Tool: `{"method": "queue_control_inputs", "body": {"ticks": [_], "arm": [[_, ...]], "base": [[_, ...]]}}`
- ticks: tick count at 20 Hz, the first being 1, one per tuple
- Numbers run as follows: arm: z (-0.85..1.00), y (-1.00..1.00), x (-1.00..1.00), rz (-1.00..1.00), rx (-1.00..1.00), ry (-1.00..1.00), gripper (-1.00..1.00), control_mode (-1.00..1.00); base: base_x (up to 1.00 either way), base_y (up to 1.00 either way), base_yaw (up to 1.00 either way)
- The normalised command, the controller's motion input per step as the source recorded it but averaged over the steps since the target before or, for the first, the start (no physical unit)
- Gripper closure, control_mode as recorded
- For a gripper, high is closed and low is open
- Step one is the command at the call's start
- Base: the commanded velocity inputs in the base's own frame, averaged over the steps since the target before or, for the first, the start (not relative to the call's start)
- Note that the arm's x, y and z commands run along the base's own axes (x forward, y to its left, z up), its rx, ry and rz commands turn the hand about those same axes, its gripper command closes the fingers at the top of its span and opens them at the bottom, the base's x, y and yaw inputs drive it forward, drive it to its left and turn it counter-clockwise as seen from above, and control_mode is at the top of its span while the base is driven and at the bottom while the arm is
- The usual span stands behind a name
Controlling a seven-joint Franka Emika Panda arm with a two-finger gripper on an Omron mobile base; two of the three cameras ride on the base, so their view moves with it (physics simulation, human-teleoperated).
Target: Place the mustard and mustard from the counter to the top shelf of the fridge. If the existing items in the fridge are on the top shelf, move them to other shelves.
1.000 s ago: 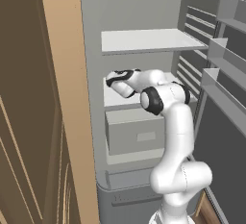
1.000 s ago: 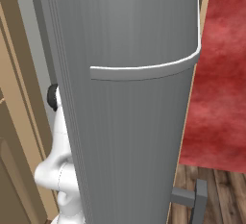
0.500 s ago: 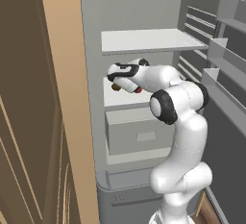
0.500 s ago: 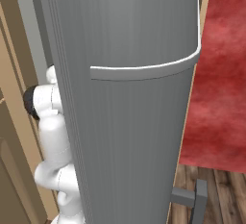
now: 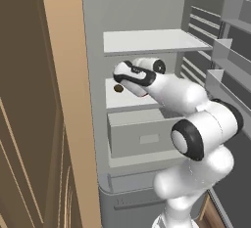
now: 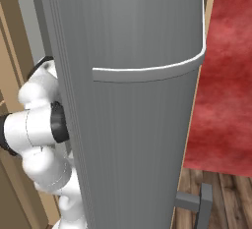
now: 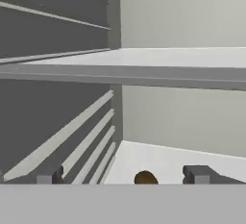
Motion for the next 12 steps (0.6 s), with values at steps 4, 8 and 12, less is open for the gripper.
{"method": "queue_control_inputs", "body": {"ticks": [4, 8, 12], "arm": [[0.32, -0.42, -1.00, 0.00, 0.00, -0.10, -1.00, -1.00], [0.60, -0.45, -1.00, 0.00, 0.00, -0.01, -1.00, -1.00], [0.93, -0.07, -1.00, 0.08, -0.16, 0.18, -1.00, -1.00]], "base": [[0.00, 0.00, 0.00], [0.00, 0.00, 0.00], [0.00, 0.00, 0.00]]}}
